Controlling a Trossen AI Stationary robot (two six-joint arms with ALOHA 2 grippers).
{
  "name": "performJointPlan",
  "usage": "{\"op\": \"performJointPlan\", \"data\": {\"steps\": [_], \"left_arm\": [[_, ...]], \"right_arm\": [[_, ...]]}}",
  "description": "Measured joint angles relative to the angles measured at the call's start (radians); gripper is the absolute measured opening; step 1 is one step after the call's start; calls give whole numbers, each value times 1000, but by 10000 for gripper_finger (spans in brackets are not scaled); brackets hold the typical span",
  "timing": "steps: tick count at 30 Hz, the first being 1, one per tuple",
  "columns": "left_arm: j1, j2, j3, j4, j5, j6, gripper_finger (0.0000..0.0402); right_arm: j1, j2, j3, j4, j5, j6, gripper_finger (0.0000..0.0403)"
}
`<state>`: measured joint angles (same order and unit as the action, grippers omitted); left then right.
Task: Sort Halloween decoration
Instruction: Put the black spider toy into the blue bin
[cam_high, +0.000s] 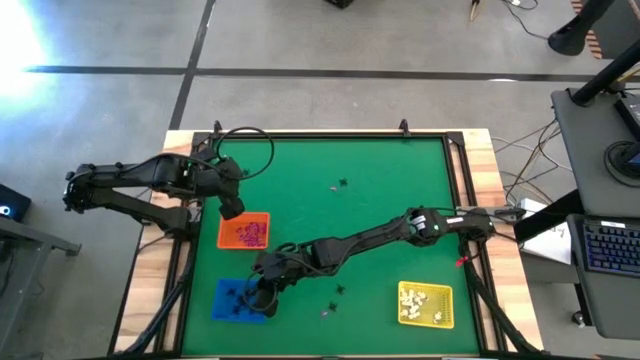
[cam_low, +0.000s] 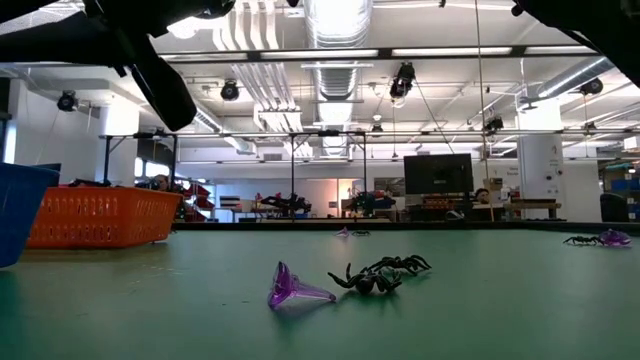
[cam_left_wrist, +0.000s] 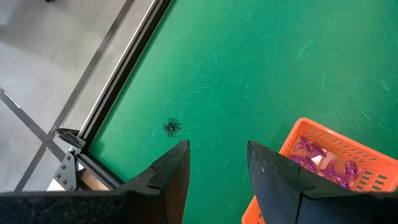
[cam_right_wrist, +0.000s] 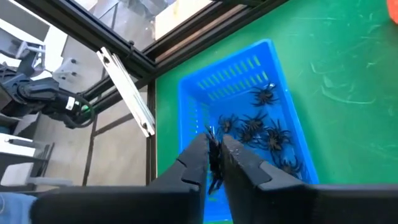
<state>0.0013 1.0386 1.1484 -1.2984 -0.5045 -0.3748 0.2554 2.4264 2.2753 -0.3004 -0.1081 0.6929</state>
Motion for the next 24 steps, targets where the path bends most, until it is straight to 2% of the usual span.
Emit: {"op": "performJointPlan", "data": {"steps": [10,16,24], "left_arm": [[0,0,0,0,1,12,142],[0,0,0,-1,47,18,142],[0,0,0,0,53,26,142]], "right_arm": [[-13,-2,0,-28,5,-6,112],[-17,-30,70,-340,-5,48,125],[25,-131,77,-684,-4,-8,125]]}}
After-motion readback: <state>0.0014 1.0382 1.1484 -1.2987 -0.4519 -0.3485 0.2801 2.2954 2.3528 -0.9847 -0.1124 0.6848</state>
